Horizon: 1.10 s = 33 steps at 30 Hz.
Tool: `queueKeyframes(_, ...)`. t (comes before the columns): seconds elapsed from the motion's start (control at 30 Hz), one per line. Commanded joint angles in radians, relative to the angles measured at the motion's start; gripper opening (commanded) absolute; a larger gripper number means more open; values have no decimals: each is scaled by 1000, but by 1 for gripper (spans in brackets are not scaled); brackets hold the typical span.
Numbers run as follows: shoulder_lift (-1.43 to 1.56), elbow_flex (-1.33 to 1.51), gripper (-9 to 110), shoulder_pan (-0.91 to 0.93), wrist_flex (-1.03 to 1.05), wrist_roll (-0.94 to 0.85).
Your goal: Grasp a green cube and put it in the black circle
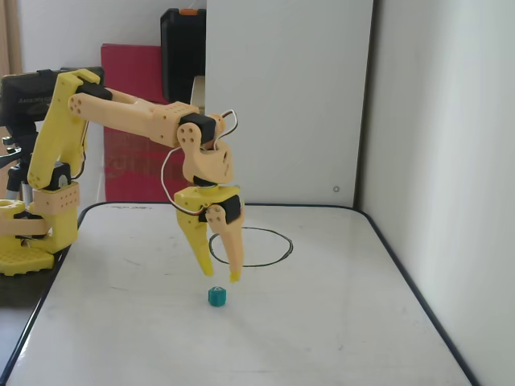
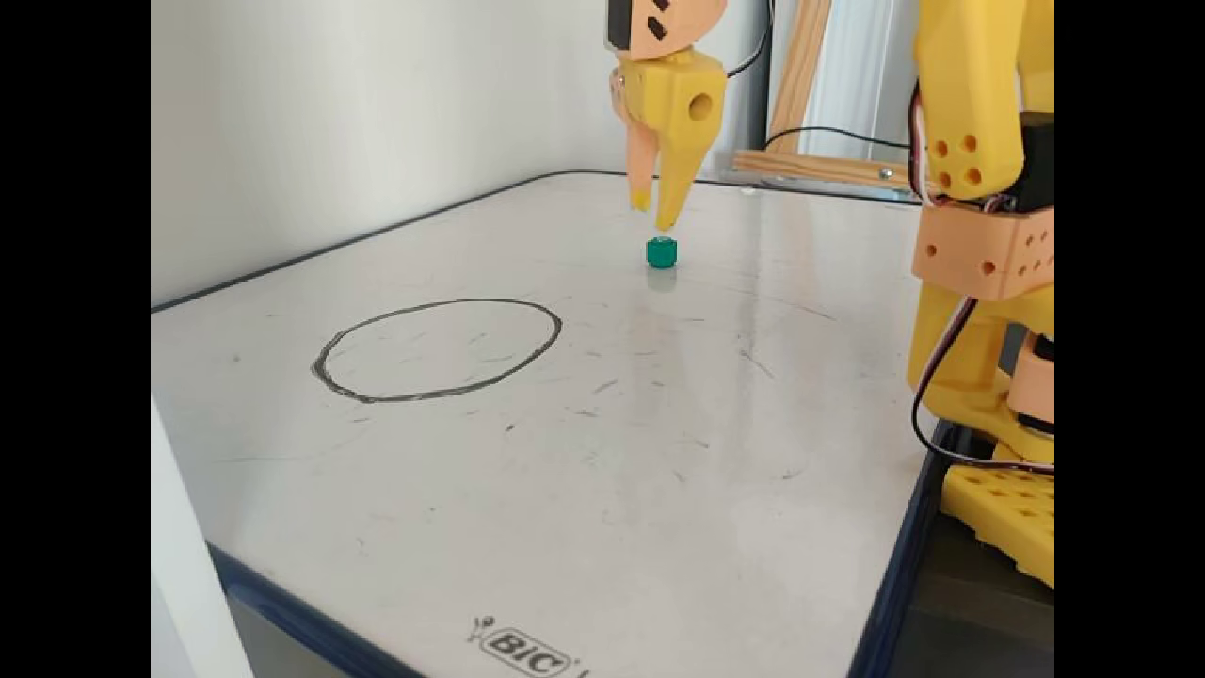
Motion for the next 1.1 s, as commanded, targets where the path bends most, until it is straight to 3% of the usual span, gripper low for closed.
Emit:
queueKeyframes(0.0,-5,-58,16,21,-3,-12)
queueKeyframes(1.07,-109,-92,17,23,25,-38)
